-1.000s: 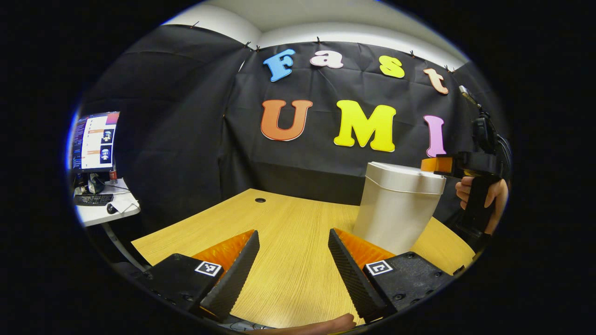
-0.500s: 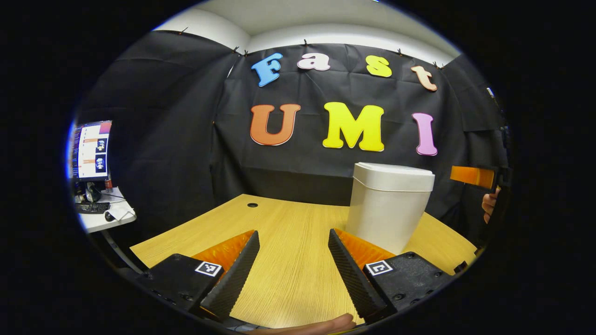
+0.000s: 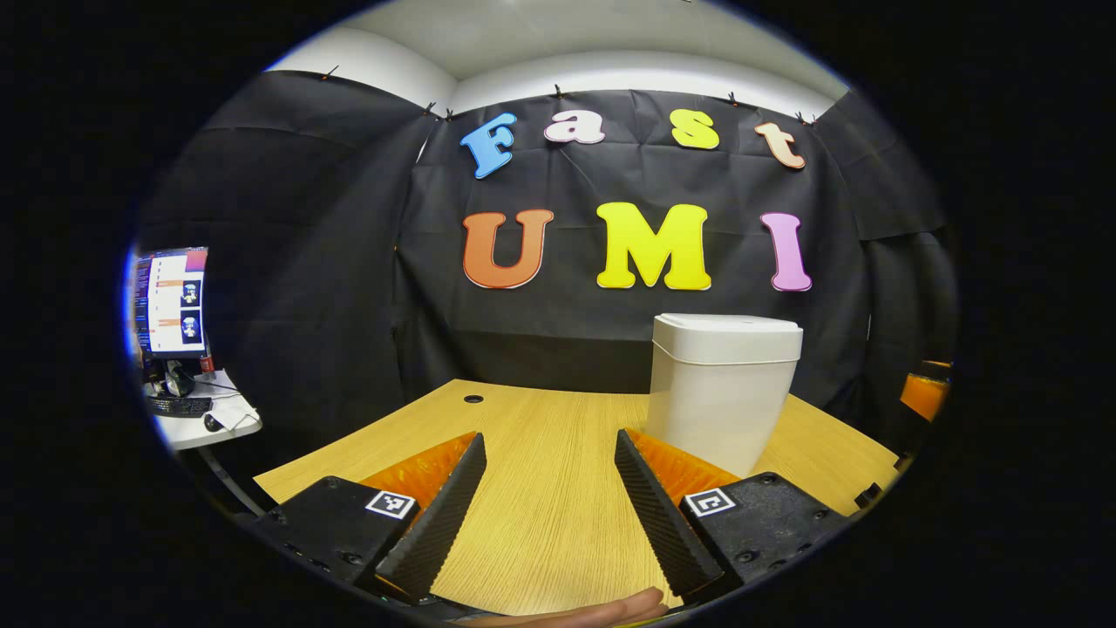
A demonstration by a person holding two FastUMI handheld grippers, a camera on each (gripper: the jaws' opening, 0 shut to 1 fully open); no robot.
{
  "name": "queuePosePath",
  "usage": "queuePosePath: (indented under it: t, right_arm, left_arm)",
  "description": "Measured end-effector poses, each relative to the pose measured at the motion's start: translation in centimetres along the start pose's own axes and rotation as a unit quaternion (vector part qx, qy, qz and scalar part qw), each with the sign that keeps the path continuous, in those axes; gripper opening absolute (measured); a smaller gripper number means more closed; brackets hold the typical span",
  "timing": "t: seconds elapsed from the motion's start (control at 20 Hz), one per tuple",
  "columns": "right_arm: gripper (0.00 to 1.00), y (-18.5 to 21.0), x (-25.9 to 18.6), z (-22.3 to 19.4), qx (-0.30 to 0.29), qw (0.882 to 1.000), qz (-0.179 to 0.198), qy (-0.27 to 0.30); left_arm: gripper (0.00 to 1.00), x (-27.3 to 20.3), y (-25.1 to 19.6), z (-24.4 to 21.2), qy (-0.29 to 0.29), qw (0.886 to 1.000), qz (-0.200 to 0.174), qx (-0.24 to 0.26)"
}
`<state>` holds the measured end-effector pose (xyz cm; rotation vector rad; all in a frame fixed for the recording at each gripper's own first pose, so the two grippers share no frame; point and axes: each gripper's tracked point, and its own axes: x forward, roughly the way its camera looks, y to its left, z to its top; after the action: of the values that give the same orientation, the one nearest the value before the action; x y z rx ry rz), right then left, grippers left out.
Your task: Press the lid of the desktop garbage bin to open it, pick up the crumpled paper on the desktop and throw it into the bin, then pick up the pop can on the desktop and drop it into the bin, and finally close the garbage bin lid.
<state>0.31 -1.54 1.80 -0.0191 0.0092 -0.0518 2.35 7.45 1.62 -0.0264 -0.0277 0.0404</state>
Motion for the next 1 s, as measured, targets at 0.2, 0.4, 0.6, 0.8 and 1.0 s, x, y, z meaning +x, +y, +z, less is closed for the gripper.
queuePosePath:
  t: [0.2,0.4,0.6,0.8,1.0]
  right_arm:
    - [0.96,-1.4,-1.7,0.6,-0.034,0.999,-0.024,-0.024]
    - [0.97,-0.7,-2.2,1.2,-0.052,0.998,-0.025,-0.039]
    - [0.98,0.3,-2.2,0.8,-0.048,0.998,-0.013,-0.030]
    - [0.95,0.5,-2.3,1.3,-0.072,0.996,-0.020,-0.041]
    - [0.95,1.1,-2.3,1.3,-0.063,0.997,-0.011,-0.038]
  left_arm:
    - [0.96,0.1,-0.9,-0.2,0.002,1.000,-0.008,0.000]
    - [0.96,-0.3,-1.5,0.0,-0.004,1.000,-0.012,0.009]
    - [0.96,-0.7,-2.0,0.6,-0.015,1.000,-0.015,0.017]
    - [0.96,-0.7,-1.7,0.8,-0.021,1.000,-0.012,0.020]
    - [0.96,-0.6,-1.6,0.7,-0.019,1.000,-0.008,0.018]
